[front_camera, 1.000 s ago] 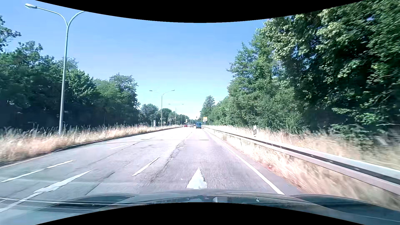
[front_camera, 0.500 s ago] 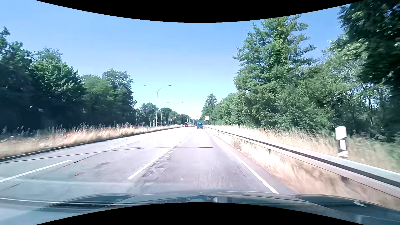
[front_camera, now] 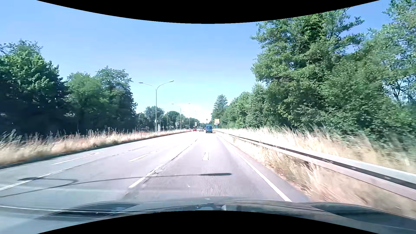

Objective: Follow the waypoints while adhering to traffic rules and regulations

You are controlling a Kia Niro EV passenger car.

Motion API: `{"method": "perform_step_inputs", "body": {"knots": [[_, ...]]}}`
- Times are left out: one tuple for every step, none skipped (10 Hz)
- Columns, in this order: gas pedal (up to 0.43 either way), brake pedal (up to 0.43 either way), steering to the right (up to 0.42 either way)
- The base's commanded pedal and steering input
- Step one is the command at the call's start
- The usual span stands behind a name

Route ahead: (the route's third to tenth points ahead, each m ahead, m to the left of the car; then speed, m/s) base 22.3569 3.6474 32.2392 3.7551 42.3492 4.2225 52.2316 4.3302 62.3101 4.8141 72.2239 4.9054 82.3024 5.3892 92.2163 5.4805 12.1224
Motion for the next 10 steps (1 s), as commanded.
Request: {"method": "perform_step_inputs", "body": {"knots": [[0.000, 0.000, -0.005], [0.000, 0.000, -0.006], [0.000, 0.073, -0.005], [0.000, 0.128, -0.006], [0.000, 0.165, -0.006], [0.000, 0.183, -0.007], [0.000, 0.183, -0.008], [0.000, 0.189, -0.008], [0.000, 0.189, -0.007], [0.000, 0.195, -0.007]]}}
